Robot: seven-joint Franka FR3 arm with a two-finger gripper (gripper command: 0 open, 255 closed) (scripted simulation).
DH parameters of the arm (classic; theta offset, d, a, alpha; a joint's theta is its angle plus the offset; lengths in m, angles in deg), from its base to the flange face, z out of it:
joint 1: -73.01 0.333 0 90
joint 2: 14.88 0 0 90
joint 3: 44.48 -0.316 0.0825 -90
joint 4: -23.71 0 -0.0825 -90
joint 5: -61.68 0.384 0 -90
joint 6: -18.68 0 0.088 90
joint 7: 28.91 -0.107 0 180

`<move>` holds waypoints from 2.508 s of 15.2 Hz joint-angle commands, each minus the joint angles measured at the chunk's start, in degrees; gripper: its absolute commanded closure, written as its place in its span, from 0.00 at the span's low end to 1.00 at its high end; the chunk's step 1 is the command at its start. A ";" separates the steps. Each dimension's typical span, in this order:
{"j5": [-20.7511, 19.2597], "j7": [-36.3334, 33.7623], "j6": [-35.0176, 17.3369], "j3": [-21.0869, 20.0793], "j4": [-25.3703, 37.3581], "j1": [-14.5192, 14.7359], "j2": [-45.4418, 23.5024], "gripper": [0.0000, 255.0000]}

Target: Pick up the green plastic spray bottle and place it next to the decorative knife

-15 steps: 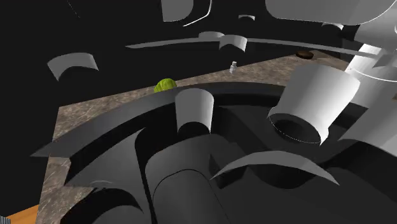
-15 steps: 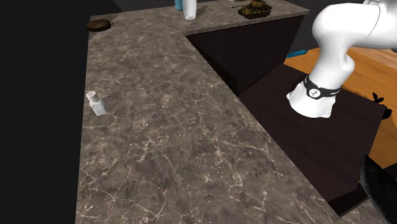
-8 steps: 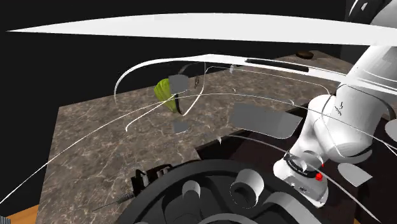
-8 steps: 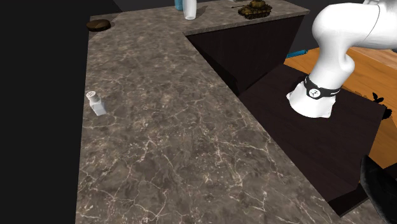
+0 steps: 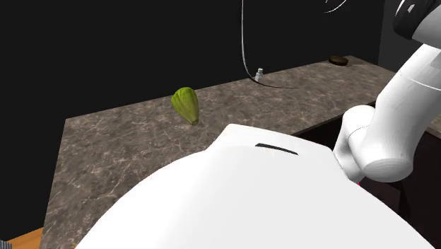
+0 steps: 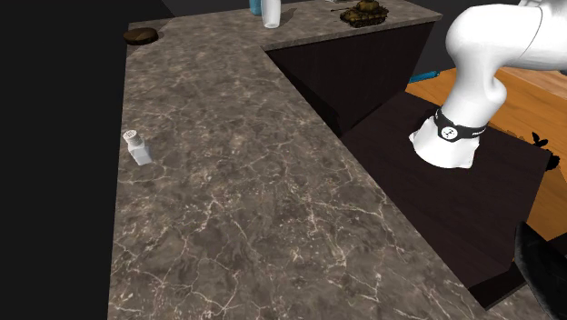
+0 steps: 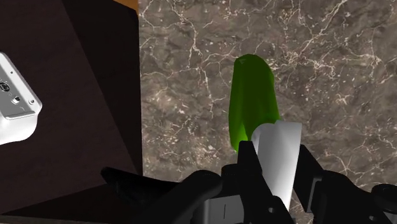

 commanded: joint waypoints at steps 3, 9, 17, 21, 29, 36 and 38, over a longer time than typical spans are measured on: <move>0.35 0.42 -3.11 0.12 -3.35 -0.07 0.42 1.00; 0.51 0.62 -7.73 0.06 -8.06 -0.01 0.53 1.00; -0.19 0.21 -13.84 -0.29 -13.53 0.18 -0.45 1.00; -0.97 -0.31 -16.87 -0.51 -15.95 0.31 -1.42 1.00; -3.01 -1.71 -21.97 -0.81 -19.59 0.65 -3.78 1.00; -3.02 -1.71 -21.97 -0.81 -19.58 0.65 -3.79 1.00; -3.02 -1.71 -21.97 -0.81 -19.58 0.65 -3.79 0.00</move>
